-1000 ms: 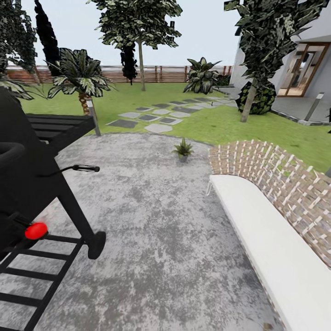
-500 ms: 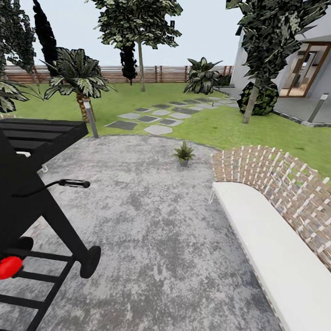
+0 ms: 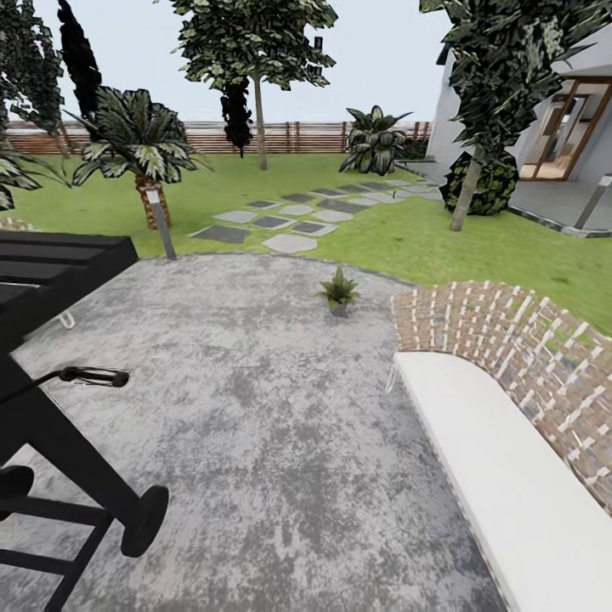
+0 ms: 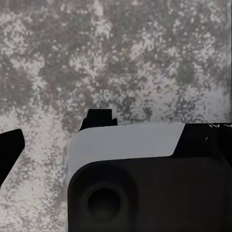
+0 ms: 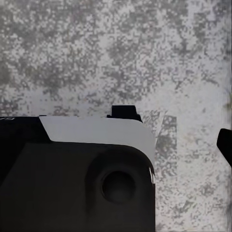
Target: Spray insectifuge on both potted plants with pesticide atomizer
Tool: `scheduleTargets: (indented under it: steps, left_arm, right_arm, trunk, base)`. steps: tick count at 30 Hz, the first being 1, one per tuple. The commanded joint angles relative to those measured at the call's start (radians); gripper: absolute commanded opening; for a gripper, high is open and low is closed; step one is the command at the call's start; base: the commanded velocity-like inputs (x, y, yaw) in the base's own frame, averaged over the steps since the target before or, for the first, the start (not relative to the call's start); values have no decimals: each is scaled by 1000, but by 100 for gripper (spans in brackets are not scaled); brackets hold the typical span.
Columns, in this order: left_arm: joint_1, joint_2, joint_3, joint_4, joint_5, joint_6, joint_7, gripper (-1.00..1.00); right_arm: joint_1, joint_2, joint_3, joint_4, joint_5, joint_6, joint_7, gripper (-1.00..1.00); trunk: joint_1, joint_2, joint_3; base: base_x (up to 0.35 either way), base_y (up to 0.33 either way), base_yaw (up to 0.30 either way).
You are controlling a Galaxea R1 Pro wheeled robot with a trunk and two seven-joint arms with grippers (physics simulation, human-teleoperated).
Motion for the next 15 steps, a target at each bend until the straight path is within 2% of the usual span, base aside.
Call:
scheduleTargets:
  steps: [1, 8, 15]
  left_arm:
    - [0, 0, 1, 1, 0, -3, -1, 100]
    - [0, 0, 1, 1, 1, -3, 0, 100]
    - [0, 1, 2, 1, 1, -3, 0, 100]
  right_arm:
    - [-1, 0, -1, 1, -1, -3, 0, 100]
    - [-1, 1, -1, 1, -1, -3, 0, 100]
    - [-1, 1, -1, 1, -1, -3, 0, 100]
  trunk:
    - [1, 0, -1]
    - [1, 0, -1]
    - [1, 0, -1]
  base:
    - [329, -137, 0]
    - [326, -136, 0]
    - [325, -21, 0]
